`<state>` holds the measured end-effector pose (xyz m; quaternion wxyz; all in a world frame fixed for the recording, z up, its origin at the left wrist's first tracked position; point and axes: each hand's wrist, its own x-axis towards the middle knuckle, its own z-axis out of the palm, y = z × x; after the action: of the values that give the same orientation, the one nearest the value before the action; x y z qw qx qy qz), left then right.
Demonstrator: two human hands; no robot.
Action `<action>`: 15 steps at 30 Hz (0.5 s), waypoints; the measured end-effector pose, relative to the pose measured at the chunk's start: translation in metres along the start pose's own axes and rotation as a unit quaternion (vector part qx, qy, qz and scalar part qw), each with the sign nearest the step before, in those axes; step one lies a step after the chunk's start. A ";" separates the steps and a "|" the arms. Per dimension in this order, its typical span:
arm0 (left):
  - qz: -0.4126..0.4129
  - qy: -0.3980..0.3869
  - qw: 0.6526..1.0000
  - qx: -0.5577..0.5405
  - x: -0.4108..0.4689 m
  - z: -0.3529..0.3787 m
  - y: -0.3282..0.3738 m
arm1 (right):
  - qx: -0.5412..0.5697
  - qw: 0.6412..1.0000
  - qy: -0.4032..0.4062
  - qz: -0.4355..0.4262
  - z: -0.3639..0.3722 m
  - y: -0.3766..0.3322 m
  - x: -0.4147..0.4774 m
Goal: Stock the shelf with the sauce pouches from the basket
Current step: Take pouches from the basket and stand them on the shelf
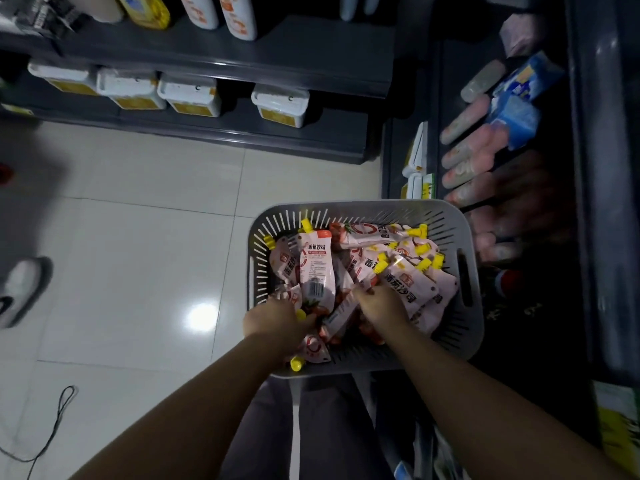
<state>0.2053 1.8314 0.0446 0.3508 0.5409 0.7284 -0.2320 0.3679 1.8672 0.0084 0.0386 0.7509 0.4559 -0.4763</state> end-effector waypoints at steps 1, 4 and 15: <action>0.002 -0.010 1.000 0.011 0.003 0.004 0.002 | 0.016 1.000 0.010 0.015 0.001 0.000 0.003; 0.029 -0.023 0.999 0.015 0.008 0.005 0.008 | 0.025 0.999 0.024 0.013 -0.001 0.002 0.010; 0.186 -0.064 0.969 -0.151 -0.009 -0.074 -0.016 | 0.138 0.987 0.080 -0.022 -0.034 0.005 -0.025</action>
<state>0.1723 1.8744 0.0984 0.5108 0.5918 0.6178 -0.0841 0.3913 1.8649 0.0434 -0.1126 0.7744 0.4036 -0.4740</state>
